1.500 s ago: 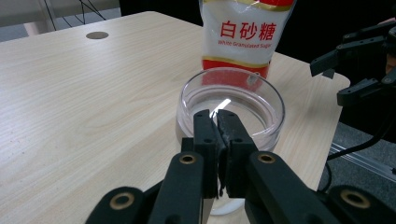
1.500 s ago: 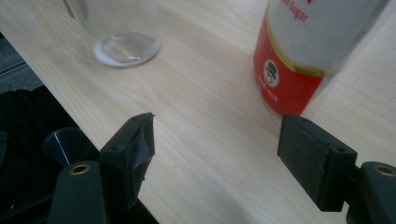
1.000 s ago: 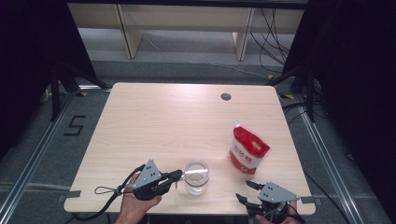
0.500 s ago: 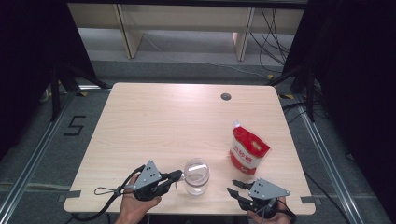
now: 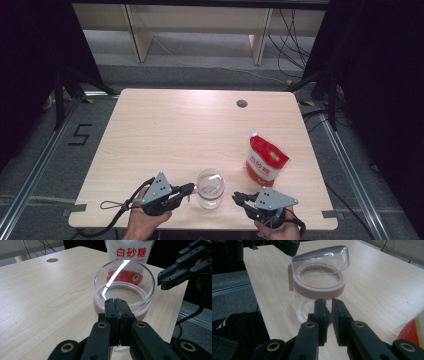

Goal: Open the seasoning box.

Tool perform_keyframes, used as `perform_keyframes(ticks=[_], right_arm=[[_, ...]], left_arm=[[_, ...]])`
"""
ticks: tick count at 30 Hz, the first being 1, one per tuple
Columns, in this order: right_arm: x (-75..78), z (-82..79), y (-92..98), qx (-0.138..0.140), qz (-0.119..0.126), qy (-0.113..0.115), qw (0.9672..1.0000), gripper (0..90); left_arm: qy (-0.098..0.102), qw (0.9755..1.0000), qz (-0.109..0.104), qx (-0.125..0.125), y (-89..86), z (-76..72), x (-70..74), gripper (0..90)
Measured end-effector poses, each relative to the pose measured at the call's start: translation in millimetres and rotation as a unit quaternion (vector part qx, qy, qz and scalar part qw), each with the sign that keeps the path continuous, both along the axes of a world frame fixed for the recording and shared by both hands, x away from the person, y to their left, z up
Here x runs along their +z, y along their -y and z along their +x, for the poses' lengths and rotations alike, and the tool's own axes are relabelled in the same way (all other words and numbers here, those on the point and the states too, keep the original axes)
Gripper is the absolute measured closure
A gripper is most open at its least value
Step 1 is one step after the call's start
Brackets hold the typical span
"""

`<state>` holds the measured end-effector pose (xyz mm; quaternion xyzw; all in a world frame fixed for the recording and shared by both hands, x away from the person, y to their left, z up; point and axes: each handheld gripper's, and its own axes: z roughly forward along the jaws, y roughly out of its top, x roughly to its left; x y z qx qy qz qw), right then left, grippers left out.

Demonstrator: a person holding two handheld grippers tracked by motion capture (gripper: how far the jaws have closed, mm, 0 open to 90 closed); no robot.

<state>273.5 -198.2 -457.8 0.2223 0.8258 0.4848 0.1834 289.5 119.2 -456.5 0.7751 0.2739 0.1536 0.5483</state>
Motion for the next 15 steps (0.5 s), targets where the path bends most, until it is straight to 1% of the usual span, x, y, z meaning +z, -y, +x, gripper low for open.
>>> perform_keyframes(ticks=[1,3,4,5,7,9,11,14,15], right_arm=[[0.0,0.0,0.0,0.0,0.0,0.0,1.0,83.0],[1.3,1.8,-2.0,0.0,0.006,0.008,0.9999,83.7],[1.6,2.6,-3.1,0.005,0.004,0.001,1.0,83.7],[1.6,2.2,-4.5,0.001,0.001,-0.001,1.0,84.1],[0.5,3.5,-7.0,0.003,0.003,0.003,1.0,84.3],[1.4,5.1,-9.2,0.012,0.002,0.004,0.9999,84.6],[2.6,5.4,-10.7,0.009,0.002,0.003,1.0,84.7],[2.8,7.4,-15.4,0.013,0.004,0.008,0.9999,84.7],[3.3,6.9,-16.0,0.009,0.002,-0.003,0.9999,84.7]], left_arm=[[0.0,1.0,0.0,0.0,-0.1,0.0,0.0,87.8],[-0.001,1.0,0.0,-0.002,-0.2,0.0,0.0,87.8],[-0.001,1.0,0.001,-0.003,-0.5,0.0,0.0,87.8],[-0.001,1.0,0.0,-0.003,-0.6,-0.2,-0.2,87.8],[-0.002,1.0,0.0,-0.003,-0.7,-0.3,-0.3,87.8],[-0.002,1.0,0.0,-0.003,-0.8,-0.2,-0.3,87.8],[-0.002,1.0,0.0,-0.003,-0.8,-0.3,-0.3,87.8],[-0.002,1.0,0.0,-0.004,-0.9,-0.5,-0.4,87.8],[-0.004,1.0,-0.002,-0.004,-0.8,-0.8,-0.5,87.9]])
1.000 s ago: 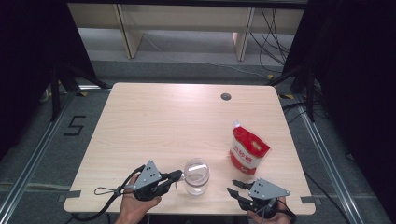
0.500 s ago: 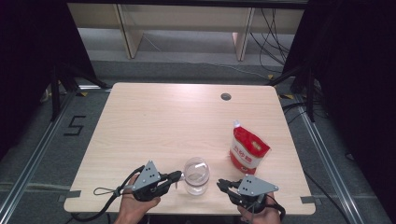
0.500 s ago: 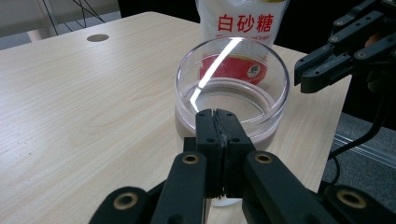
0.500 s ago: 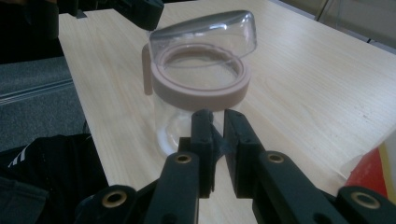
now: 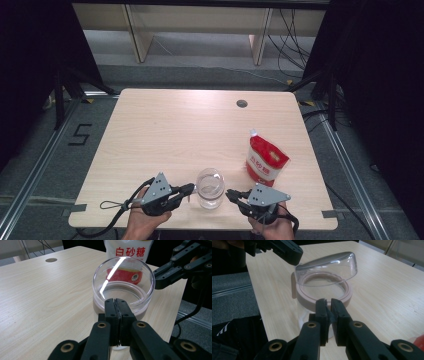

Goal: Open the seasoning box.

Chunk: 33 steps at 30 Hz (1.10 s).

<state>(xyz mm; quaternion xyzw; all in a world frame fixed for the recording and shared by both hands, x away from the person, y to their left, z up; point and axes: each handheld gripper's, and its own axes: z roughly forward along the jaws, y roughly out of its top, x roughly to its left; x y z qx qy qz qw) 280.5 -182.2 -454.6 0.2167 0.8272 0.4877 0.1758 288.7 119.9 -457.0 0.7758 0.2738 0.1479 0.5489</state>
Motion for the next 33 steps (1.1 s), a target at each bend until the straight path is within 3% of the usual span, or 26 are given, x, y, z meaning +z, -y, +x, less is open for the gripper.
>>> perform_keyframes(ticks=[1,5,6,9,11,14,17,21,22,24,28,29,30,33], right_arm=[[-1.2,2.0,-1.7,0.004,0.004,0.01,0.9999,84.7],[-0.8,3.9,-4.8,0.004,0.0,-0.001,1.0,84.4],[-0.4,6.2,-5.3,0.009,-0.002,0.011,0.9999,84.4],[2.1,7.4,-7.3,0.011,-0.001,0.019,0.9998,84.5],[2.7,7.6,-8.9,0.014,0.0,0.009,0.9999,84.6],[2.2,7.7,-12.2,0.013,0.001,0.013,0.9998,84.7],[2.5,8.0,-13.0,0.017,-0.004,0.015,0.9997,85.1],[3.8,7.6,-13.7,0.018,-0.004,0.016,0.9997,85.1],[3.8,7.6,-13.7,0.018,-0.004,0.016,0.9997,85.1],[4.5,7.4,-14.5,0.017,-0.002,0.017,0.9997,85.1],[5.3,6.7,-16.8,0.019,0.001,0.022,0.9996,84.5],[5.5,6.1,-17.3,0.018,0.003,0.021,0.9996,84.5],[5.7,6.0,-17.7,0.019,0.004,0.021,0.9996,84.5],[6.1,6.3,-19.7,0.018,0.008,0.03,0.9994,84.2]], left_arm=[[0.0,1.0,-0.001,0.0,0.0,0.0,-0.2,87.9],[0.005,1.0,0.005,-0.001,-1.3,0.4,-0.1,87.8],[0.004,1.0,0.001,0.0,-0.7,0.3,-0.2,87.7],[0.007,0.9999,0.007,-0.004,-1.8,0.7,0.1,87.6],[0.007,0.9999,0.014,-0.004,-2.7,0.4,0.7,87.5],[0.005,1.0,0.0,-0.001,-2.8,-0.5,0.5,86.8],[0.007,1.0,0.003,0.0,-6.7,-1.7,1.8,84.5],[0.005,0.9999,0.001,-0.009,-12.5,-3.1,3.4,72.9],[-0.002,1.0,-0.004,-0.003,-13.1,-4.8,2.7,72.9],[0.002,1.0,-0.001,0.005,-15.6,-5.4,0.5,63.8],[-0.003,0.9998,0.01,0.017,-20.6,-7.3,-1.7,53.1],[-0.001,0.9997,0.005,0.025,-20.4,-8.7,-2.5,50.7],[-0.001,0.9995,0.018,0.028,-22.3,-10.0,-1.6,48.3],[0.002,0.9991,0.029,0.03,-23.6,-13.1,-2.4,44.3]])
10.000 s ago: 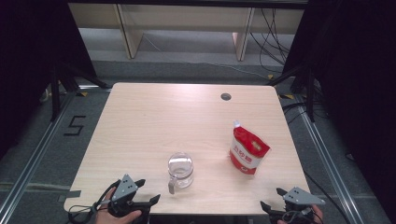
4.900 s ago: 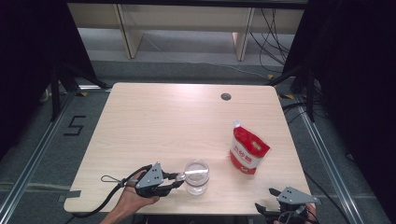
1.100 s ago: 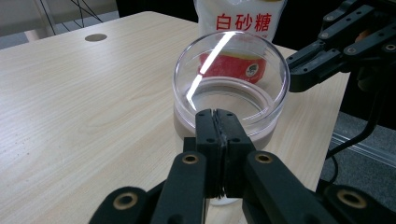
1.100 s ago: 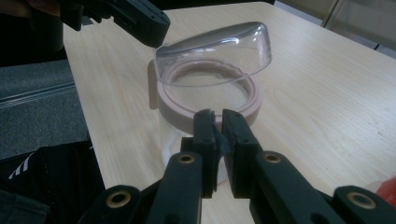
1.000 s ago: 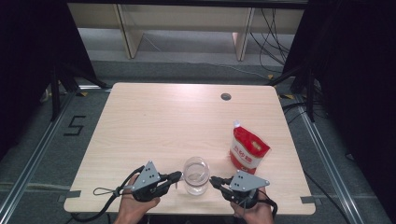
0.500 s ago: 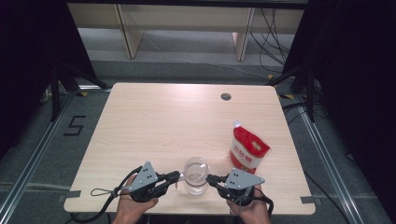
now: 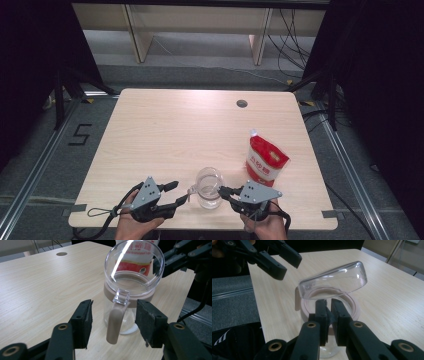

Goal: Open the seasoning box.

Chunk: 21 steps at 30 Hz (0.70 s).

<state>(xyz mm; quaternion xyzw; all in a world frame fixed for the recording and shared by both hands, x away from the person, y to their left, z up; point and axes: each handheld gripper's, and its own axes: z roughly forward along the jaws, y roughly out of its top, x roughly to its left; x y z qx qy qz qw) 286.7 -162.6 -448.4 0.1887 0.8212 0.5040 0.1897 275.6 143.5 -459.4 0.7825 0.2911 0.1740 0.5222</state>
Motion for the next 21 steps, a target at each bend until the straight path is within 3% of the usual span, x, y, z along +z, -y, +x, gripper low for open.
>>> perform_keyframes(ticks=[2,3,4,9,10,12,15,17,21], right_arm=[[0.3,-0.8,-1.3,0.002,0.0,-0.004,1.0,84.1],[0.2,-0.9,-2.4,0.004,0.0,-0.005,1.0,83.9],[1.0,-0.9,-3.4,0.005,-0.002,0.001,1.0,83.7],[1.7,-2.5,-7.3,0.005,0.007,0.0,1.0,83.0],[2.1,-2.5,-7.5,0.007,0.004,0.002,1.0,83.0],[2.0,-3.0,-9.4,0.01,0.005,0.002,0.9999,82.9],[1.8,-3.8,-12.6,0.009,0.01,0.006,0.9999,82.5],[2.6,-4.3,-14.0,0.008,0.011,0.01,0.9999,82.1],[3.5,-4.8,-15.9,0.015,0.011,0.008,0.9998,82.1]], left_arm=[[-0.009,1.0,-0.002,0.003,1.1,-1.4,-2.7,40.2],[-0.009,0.9999,0.008,0.005,0.1,-2.1,-2.7,39.0],[-0.017,0.9998,-0.003,0.006,0.6,-3.3,-5.4,37.6],[-0.025,0.9995,0.008,0.016,-4.7,-2.6,-8.5,33.9],[-0.026,0.9995,0.001,0.019,-4.8,-2.3,-9.9,33.4],[-0.014,0.9996,0.016,0.017,-7.1,-2.4,-9.7,31.8],[-0.026,0.9993,0.014,0.022,-8.2,-4.3,-10.5,31.0],[-0.015,0.9996,0.019,0.016,-9.2,-2.5,-13.0,29.7],[-0.033,0.9987,0.03,0.022,-8.8,-4.1,-17.8,28.0]])
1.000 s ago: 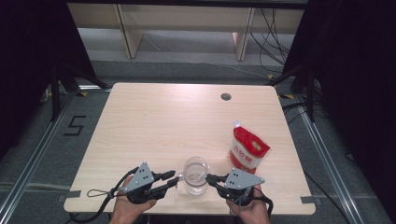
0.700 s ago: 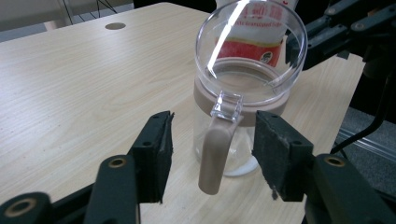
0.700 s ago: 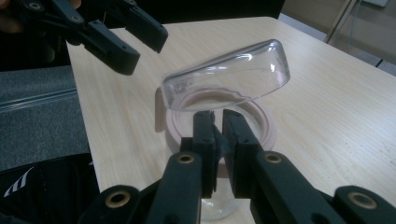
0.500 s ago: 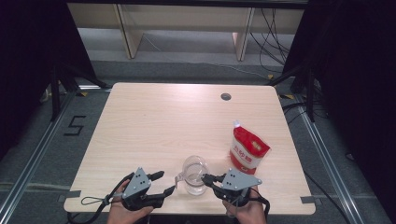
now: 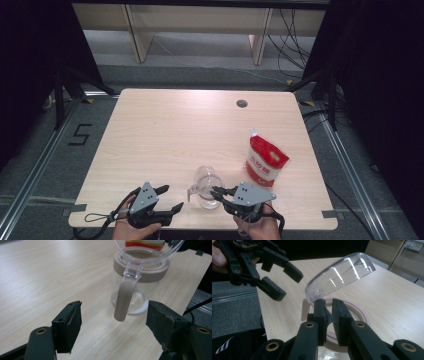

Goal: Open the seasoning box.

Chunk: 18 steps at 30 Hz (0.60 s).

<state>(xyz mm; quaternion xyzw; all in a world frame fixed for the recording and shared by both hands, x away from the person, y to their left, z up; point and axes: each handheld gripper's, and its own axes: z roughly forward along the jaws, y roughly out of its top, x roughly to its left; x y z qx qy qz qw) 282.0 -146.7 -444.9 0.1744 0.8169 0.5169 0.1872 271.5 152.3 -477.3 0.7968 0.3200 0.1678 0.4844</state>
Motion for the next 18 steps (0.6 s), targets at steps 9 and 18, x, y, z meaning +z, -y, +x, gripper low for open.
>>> perform_keyframes(ticks=[9,18], right_arm=[[1.5,-2.3,-4.9,0.003,0.002,0.002,1.0,81.8],[0.8,-3.8,-11.7,0.011,0.004,0.004,0.9999,81.0]], left_arm=[[-0.001,1.0,0.0,-0.003,1.2,0.4,-4.0,27.7],[0.003,0.9998,0.017,-0.01,0.7,1.0,-4.5,27.2]])
